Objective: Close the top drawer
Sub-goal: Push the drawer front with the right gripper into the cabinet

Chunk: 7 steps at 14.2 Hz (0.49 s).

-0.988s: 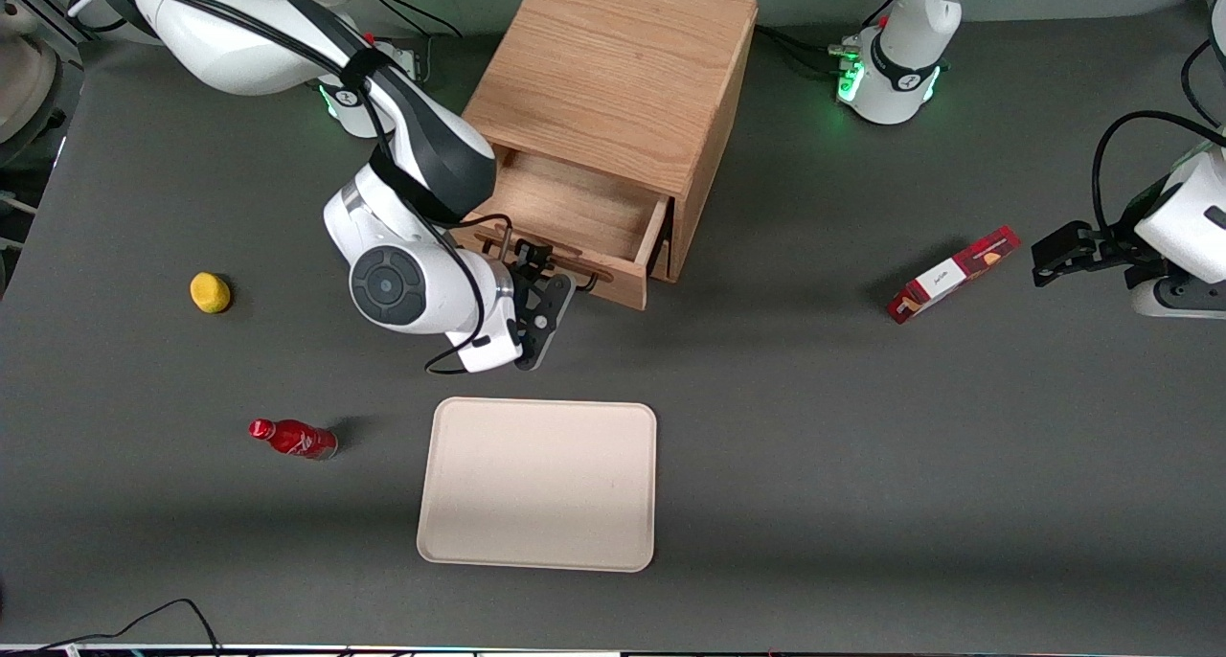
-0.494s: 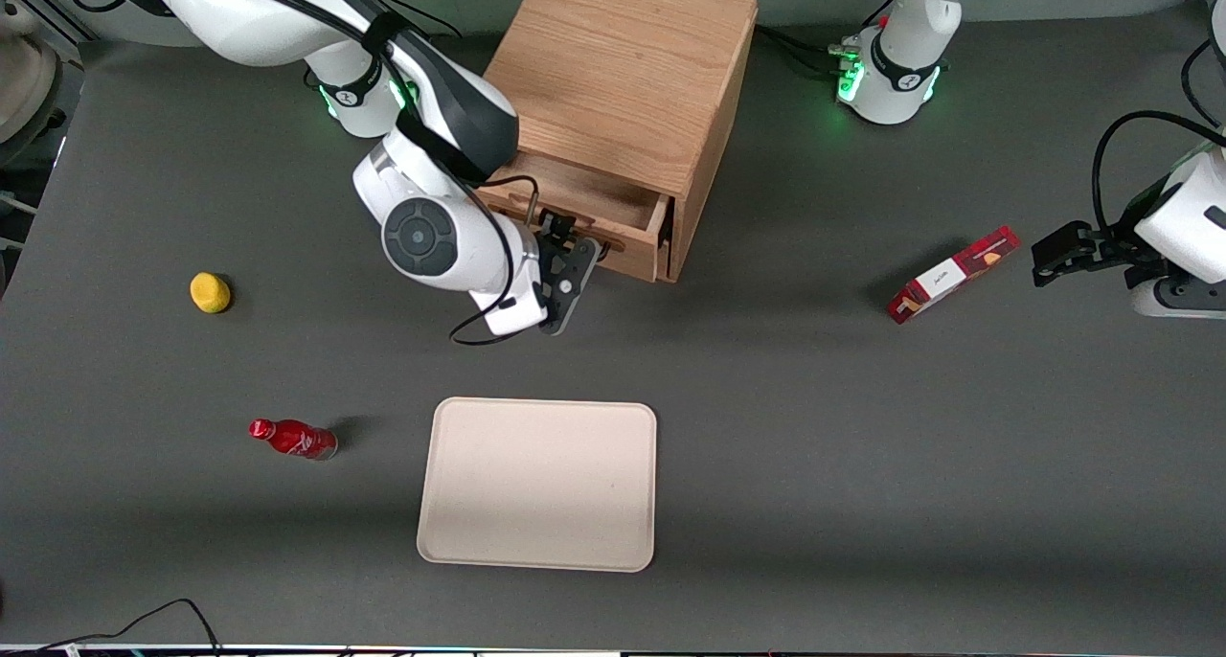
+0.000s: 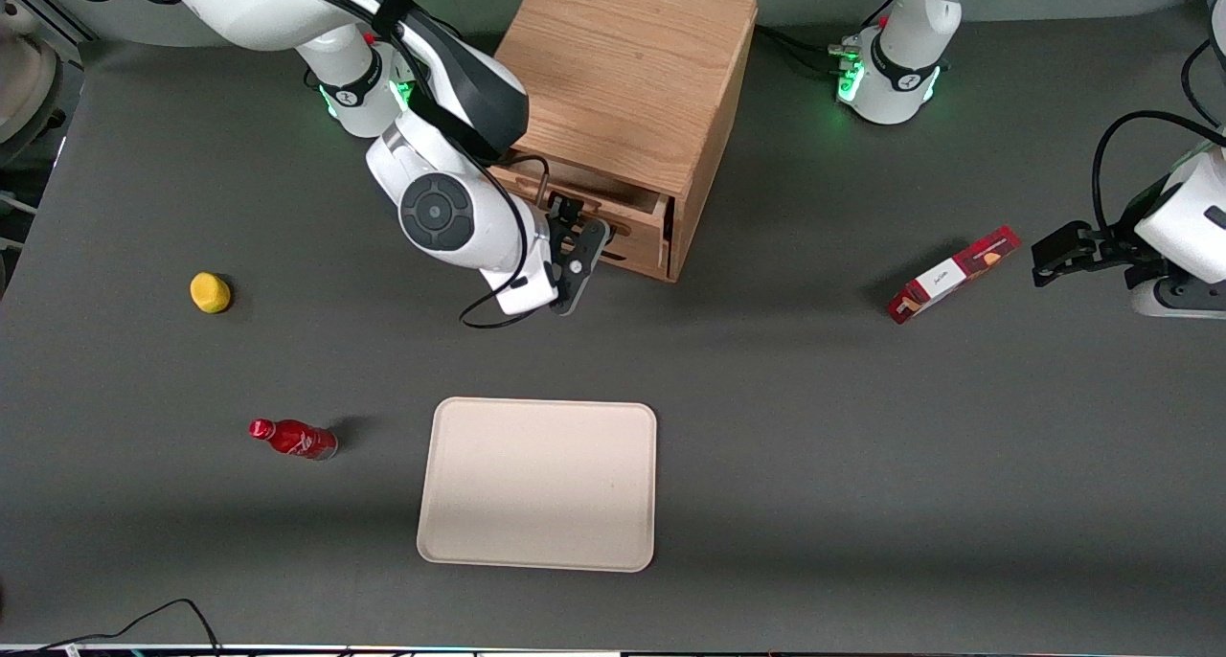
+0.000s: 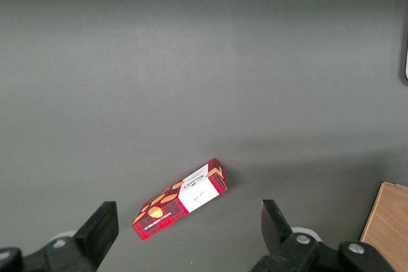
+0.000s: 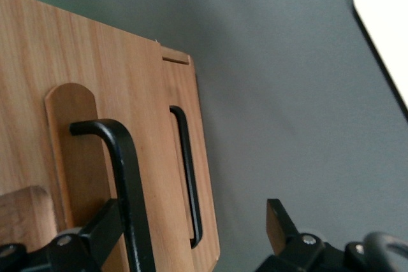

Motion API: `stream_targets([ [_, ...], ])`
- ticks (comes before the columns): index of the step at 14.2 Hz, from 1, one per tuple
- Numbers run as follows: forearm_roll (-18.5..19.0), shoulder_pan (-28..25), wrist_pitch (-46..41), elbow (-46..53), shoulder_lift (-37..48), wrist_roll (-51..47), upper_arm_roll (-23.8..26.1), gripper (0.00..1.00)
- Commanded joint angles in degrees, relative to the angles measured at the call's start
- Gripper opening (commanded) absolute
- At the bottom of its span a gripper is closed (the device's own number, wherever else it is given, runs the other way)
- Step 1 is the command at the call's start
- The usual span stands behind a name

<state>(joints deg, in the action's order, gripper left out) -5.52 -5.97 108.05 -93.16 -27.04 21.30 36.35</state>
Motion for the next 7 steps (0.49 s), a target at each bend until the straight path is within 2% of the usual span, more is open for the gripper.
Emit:
stream_targets([
  [1, -1.8, 1.8, 1.7, -5.4, 4.2, -1.0, 1.6, 1.0],
  [7, -2.6, 2.2, 2.0, -9.5, 7.2, -1.0, 2.0, 1.0],
])
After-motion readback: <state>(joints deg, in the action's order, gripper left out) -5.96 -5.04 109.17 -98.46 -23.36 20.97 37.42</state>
